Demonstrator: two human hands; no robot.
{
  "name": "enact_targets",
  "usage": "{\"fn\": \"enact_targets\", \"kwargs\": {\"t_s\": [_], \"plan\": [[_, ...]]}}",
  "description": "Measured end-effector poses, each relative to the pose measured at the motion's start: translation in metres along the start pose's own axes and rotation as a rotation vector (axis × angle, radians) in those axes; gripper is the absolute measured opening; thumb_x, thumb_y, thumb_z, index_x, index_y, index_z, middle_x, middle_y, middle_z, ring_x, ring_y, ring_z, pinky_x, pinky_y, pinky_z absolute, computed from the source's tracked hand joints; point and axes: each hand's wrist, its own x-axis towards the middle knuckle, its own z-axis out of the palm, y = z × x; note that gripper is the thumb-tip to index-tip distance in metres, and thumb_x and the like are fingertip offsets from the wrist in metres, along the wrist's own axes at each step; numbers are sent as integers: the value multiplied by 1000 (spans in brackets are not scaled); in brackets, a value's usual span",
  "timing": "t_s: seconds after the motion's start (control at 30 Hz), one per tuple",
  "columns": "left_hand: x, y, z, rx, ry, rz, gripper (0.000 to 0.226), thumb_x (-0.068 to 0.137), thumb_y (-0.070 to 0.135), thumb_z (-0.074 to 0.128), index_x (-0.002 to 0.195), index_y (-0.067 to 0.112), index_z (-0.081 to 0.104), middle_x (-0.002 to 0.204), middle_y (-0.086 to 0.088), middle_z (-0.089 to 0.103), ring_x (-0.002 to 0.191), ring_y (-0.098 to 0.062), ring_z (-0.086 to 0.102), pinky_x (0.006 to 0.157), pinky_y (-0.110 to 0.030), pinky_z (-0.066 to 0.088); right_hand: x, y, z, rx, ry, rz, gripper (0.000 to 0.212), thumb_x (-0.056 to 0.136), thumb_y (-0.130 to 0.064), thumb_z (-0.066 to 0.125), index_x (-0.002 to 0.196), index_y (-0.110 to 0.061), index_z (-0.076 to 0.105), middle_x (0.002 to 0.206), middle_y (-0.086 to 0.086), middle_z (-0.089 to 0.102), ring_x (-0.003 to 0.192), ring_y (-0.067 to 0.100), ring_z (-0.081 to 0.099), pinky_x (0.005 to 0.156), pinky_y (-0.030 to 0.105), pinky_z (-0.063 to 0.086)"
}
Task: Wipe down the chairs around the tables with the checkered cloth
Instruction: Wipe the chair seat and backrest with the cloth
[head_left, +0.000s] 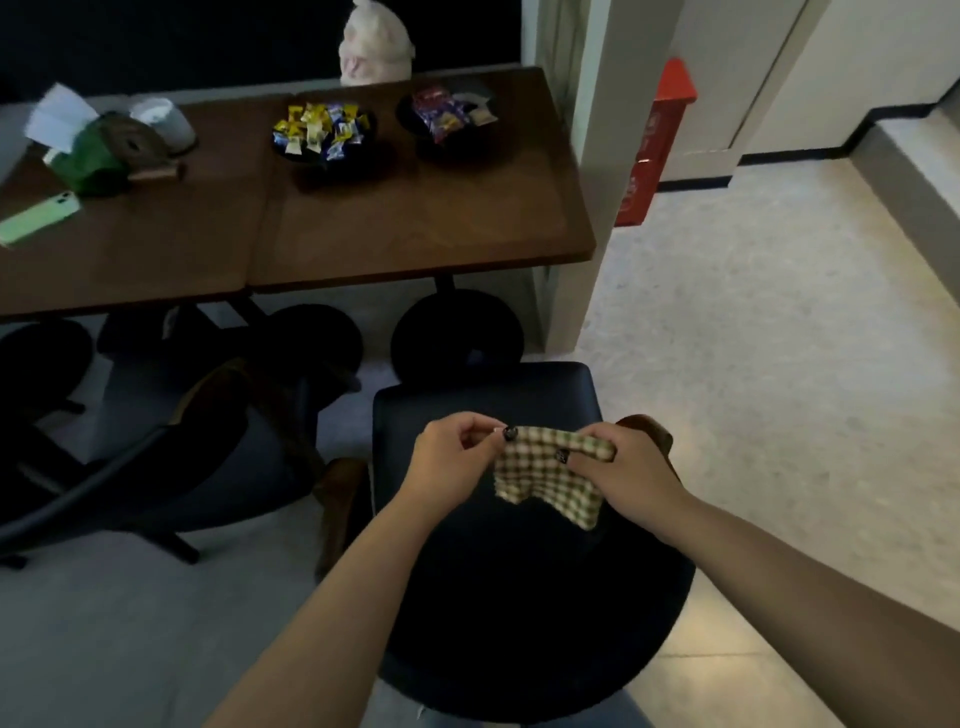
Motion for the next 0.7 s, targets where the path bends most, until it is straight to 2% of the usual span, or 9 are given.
{"fn": "enact_targets", "kwargs": {"t_s": [0.07, 0.13, 0.23, 0.33, 0.4, 0.47, 0.53, 0.6, 0.7], "plan": [[13, -21, 14, -20, -10, -105, 7, 90, 20, 67, 95, 21, 72, 80, 7, 74, 75, -4, 70, 75, -21, 55, 16, 20, -1, -71, -13, 10, 2, 88, -23, 66, 90, -24, 65, 82, -10, 67, 77, 5, 64, 69, 25, 54], [22, -44, 29, -62, -33, -216, 11, 92, 14, 63, 101, 13, 70, 80, 4, 74, 75, -7, 71, 78, -23, 54, 26, 40, 0, -163, -12, -4, 6, 90, -22, 62, 93, -28, 61, 81, -17, 62, 77, 0, 60, 62, 11, 45], [34, -80, 56, -80, -108, -346, 15, 96, 11, 54, 106, 11, 65, 84, 3, 73, 76, -8, 71, 70, -19, 50, 40, 73, 4, -234, -89, 71, 9, 92, -24, 58, 100, -29, 58, 84, -19, 59, 76, -3, 56, 56, 7, 39], [44, -119, 83, -27, -213, -451, 17, 97, 12, 51, 110, 12, 62, 86, 3, 71, 76, -7, 69, 60, -13, 49, 52, 109, 17, -242, -139, 202, 13, 96, -25, 53, 108, -22, 56, 96, -5, 61, 86, 10, 57, 67, 20, 41], [47, -147, 97, 53, -273, -490, 21, 97, 16, 51, 113, 9, 63, 87, 1, 70, 84, -15, 69, 76, -27, 56, 57, 125, 30, -99, -111, 359, 21, 99, -20, 45, 116, -12, 56, 107, 6, 63, 96, 20, 59, 77, 31, 47], [49, -174, 102, 192, -363, -530, 24, 98, 23, 49, 113, 10, 62, 99, -4, 70, 95, -22, 66, 88, -36, 53, 67, 135, 42, -8, -104, 491, 24, 100, -11, 42, 117, -4, 57, 109, 13, 63, 97, 26, 60, 77, 37, 53], [45, -199, 100, 378, -450, -550, 27, 97, 32, 48, 110, 13, 62, 112, -9, 66, 101, -25, 61, 86, -32, 49, 78, 143, 52, -222, -199, 515, 18, 99, -11, 41, 108, -4, 55, 100, 13, 59, 88, 25, 57, 68, 34, 51], [41, -220, 93, 554, -522, -567, 32, 97, 38, 45, 106, 13, 62, 117, -12, 65, 104, -28, 59, 83, -31, 45, 87, 146, 60, -517, -409, 407, 11, 98, -15, 39, 101, -9, 48, 92, 9, 54, 81, 24, 52, 63, 31, 42], [40, -234, 83, 782, -630, -558, 42, 99, 42, 36, 111, 12, 63, 124, -14, 62, 109, -30, 58, 87, -33, 45, 88, 153, 72, -950, -734, 305, 24, 94, -12, 39, 116, -11, 47, 115, 12, 58, 103, 30, 57, 85, 38, 41]]}}
